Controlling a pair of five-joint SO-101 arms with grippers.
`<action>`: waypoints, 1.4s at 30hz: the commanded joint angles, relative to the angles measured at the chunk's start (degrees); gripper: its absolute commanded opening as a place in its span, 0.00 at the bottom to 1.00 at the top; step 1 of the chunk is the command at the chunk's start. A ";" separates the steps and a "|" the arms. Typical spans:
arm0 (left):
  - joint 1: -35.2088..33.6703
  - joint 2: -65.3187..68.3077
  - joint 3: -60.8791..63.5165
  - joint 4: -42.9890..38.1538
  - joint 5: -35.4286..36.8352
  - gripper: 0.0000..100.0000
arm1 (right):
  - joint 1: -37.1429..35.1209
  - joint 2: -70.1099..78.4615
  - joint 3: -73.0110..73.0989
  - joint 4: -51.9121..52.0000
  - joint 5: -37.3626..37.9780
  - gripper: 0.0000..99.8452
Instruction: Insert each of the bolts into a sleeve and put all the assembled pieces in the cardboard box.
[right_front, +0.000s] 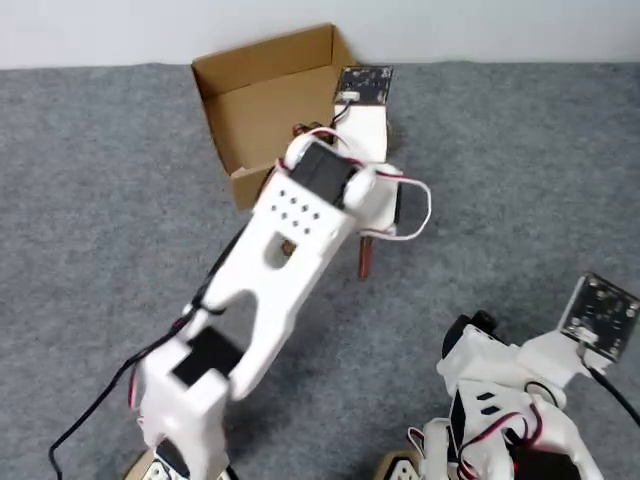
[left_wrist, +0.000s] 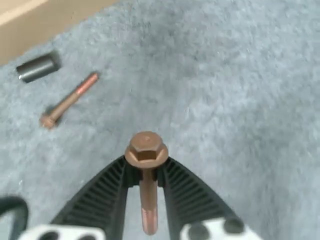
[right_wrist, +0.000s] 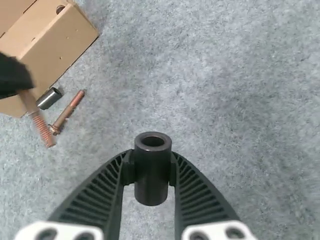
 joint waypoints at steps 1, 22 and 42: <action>0.18 -13.80 7.60 0.00 -1.67 0.00 | -0.13 0.40 -0.18 -1.27 2.02 0.01; 0.00 -63.47 47.96 -21.36 -6.86 0.00 | -27.82 -0.13 6.86 -15.34 11.16 0.01; 0.00 -106.55 84.09 -42.02 -9.32 0.00 | -51.12 -0.04 11.78 -26.95 19.60 0.01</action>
